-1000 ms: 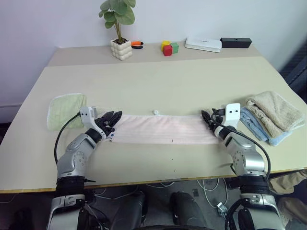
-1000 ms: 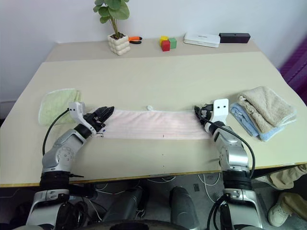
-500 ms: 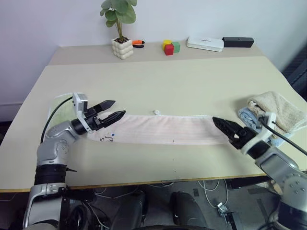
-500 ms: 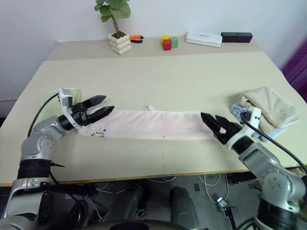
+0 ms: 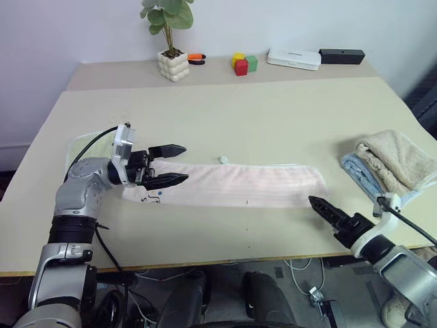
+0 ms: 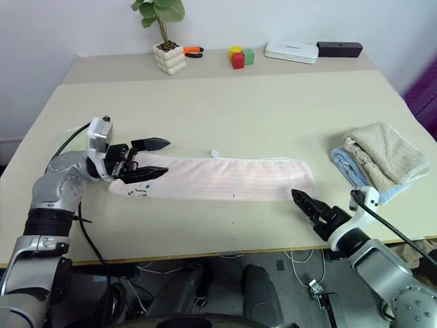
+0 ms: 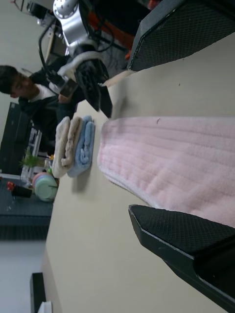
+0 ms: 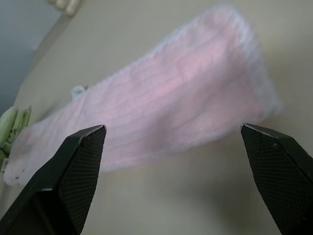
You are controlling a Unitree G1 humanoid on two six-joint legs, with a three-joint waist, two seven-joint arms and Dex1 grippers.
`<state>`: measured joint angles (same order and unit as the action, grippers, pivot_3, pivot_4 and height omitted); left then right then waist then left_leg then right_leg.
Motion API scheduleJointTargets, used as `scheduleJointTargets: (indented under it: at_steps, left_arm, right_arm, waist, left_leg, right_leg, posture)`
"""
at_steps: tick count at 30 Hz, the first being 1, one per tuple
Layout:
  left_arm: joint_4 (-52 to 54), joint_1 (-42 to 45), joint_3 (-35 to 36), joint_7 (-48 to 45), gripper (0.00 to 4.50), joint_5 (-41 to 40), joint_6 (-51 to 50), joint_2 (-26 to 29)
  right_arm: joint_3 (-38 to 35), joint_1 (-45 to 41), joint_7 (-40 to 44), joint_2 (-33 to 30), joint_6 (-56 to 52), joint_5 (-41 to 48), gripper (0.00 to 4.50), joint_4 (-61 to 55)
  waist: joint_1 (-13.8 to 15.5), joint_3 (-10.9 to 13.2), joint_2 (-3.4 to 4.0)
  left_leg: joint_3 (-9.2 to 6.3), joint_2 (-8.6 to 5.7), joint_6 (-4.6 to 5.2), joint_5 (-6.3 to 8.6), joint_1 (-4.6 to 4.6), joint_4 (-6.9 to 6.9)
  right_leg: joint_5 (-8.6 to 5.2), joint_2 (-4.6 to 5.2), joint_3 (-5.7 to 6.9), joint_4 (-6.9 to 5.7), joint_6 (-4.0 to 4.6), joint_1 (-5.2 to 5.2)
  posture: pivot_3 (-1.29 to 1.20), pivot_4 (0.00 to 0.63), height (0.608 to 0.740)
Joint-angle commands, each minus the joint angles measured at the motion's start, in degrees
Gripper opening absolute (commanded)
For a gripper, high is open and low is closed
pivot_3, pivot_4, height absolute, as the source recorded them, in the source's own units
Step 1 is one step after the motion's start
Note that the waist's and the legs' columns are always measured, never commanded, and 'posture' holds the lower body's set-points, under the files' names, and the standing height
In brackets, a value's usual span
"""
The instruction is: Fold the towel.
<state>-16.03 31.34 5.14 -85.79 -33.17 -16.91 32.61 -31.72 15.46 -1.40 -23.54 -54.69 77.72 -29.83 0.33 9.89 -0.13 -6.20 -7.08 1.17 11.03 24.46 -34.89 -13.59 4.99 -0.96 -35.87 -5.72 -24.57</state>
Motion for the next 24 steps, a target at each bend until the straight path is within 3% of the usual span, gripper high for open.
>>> scheduleJointTargets:
  at_steps: [1,8,12,18,24]
  left_arm:
    - [3.43,0.35,0.57,0.35,4.44,-0.7,-0.71,1.39]
    - [7.45,-1.89,1.77,3.23,4.44,-1.38,-2.12,1.82]
    - [9.33,-3.25,1.86,4.47,4.5,-1.26,-1.97,2.08]
    - [12.14,-5.33,3.27,6.53,4.5,-2.51,-3.15,2.98]
    - [11.86,-5.44,3.13,6.93,4.5,-2.64,-2.57,3.0]
  right_arm:
    - [1.95,-0.13,-3.79,0.89,1.7,-1.72,4.47,1.93]
    - [4.19,-6.36,-6.62,2.65,4.93,-0.9,4.47,6.36]
    - [5.18,-9.53,-8.28,4.15,7.23,-4.13,3.2,10.76]
    - [5.48,-15.49,-12.13,6.58,10.74,-8.64,0.04,14.96]
    - [4.88,-16.88,-13.07,5.61,11.73,-11.27,0.01,13.78]
  waist:
    - [0.38,0.0,0.0]
    - [0.19,-0.02,-0.06]
    - [0.02,-0.03,-0.07]
    - [-0.08,-0.06,-0.11]
    - [0.4,-0.06,-0.14]
  left_leg:
    - [0.01,0.0,0.0,0.01,0.0,-0.01]
    - [0.01,0.0,-0.13,0.09,-0.09,-0.28]
    - [0.01,0.01,-0.13,0.08,-0.1,-0.26]
    - [0.05,0.01,-0.02,0.01,-0.1,-0.23]
    - [0.05,0.01,-0.12,0.06,-0.14,-0.3]
  right_leg:
    - [0.0,0.0,0.0,0.01,0.01,0.01]
    - [0.01,-0.02,-0.02,0.12,0.04,0.28]
    - [0.02,-0.02,0.0,0.1,0.06,0.24]
    - [0.03,-0.04,-0.02,0.02,0.05,0.14]
    - [0.03,-0.04,-0.01,0.04,0.06,0.22]
  posture:
    - [0.0,0.15,0.74]
    - [0.0,0.15,0.74]
    - [0.0,0.15,0.74]
    - [0.0,0.15,0.74]
    - [0.0,0.15,0.74]
